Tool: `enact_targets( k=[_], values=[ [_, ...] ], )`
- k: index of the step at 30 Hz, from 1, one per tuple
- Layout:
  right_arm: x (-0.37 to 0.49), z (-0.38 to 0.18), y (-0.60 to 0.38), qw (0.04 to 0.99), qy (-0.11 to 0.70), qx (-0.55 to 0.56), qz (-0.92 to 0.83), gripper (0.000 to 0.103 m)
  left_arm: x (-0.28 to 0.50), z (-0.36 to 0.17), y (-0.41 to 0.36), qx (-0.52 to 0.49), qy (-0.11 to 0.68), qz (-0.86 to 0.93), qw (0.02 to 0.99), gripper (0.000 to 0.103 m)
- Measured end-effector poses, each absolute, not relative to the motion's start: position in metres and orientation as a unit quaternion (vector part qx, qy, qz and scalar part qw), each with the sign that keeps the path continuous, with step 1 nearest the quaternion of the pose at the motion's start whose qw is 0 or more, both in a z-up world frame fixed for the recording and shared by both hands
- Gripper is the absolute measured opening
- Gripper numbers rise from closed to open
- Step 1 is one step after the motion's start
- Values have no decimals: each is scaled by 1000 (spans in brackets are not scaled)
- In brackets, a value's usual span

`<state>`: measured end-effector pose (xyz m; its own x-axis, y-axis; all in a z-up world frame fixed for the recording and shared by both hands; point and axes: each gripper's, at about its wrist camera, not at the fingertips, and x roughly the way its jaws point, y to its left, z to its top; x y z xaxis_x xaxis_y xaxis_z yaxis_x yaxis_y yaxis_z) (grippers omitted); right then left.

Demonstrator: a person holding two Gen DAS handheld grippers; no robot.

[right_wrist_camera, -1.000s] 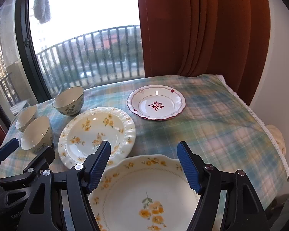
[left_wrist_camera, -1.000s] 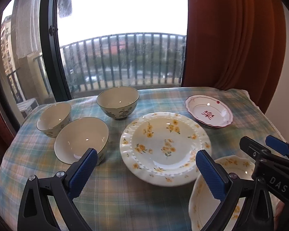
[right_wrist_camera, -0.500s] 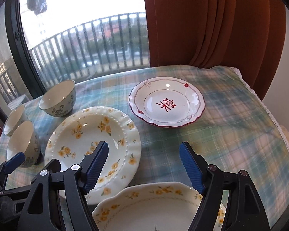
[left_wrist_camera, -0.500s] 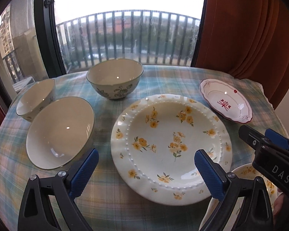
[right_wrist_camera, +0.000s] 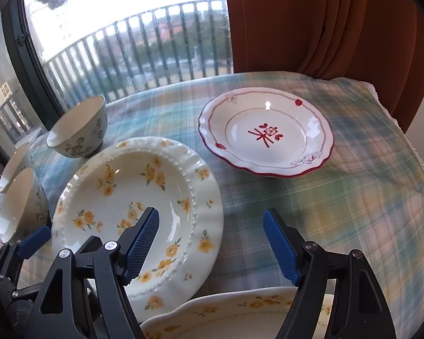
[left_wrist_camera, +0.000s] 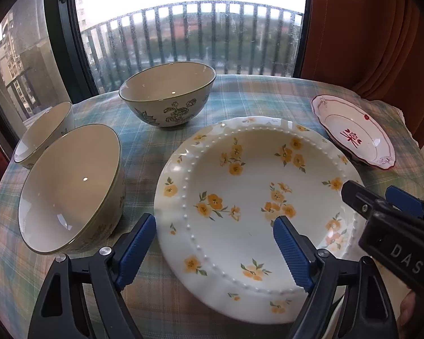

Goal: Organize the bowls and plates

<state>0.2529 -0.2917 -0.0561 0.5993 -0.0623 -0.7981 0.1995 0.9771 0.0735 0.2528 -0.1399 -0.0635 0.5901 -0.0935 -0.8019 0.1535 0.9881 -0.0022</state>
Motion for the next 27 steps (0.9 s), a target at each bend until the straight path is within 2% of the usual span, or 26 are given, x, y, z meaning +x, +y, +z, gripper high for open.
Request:
enact_targets(
  k=[12, 18, 27],
  values=[
    [270, -76, -286, 879, 467, 68, -61, 78, 263, -75, -141, 37, 471, -51, 880, 86],
    [282, -87, -281, 871, 485, 62, -48, 66, 269, -81, -143, 40, 479, -52, 875, 86],
    [286, -89, -279, 875, 477, 66, -58, 64, 273, -83, -143, 29, 473, -51, 879, 86]
  ],
)
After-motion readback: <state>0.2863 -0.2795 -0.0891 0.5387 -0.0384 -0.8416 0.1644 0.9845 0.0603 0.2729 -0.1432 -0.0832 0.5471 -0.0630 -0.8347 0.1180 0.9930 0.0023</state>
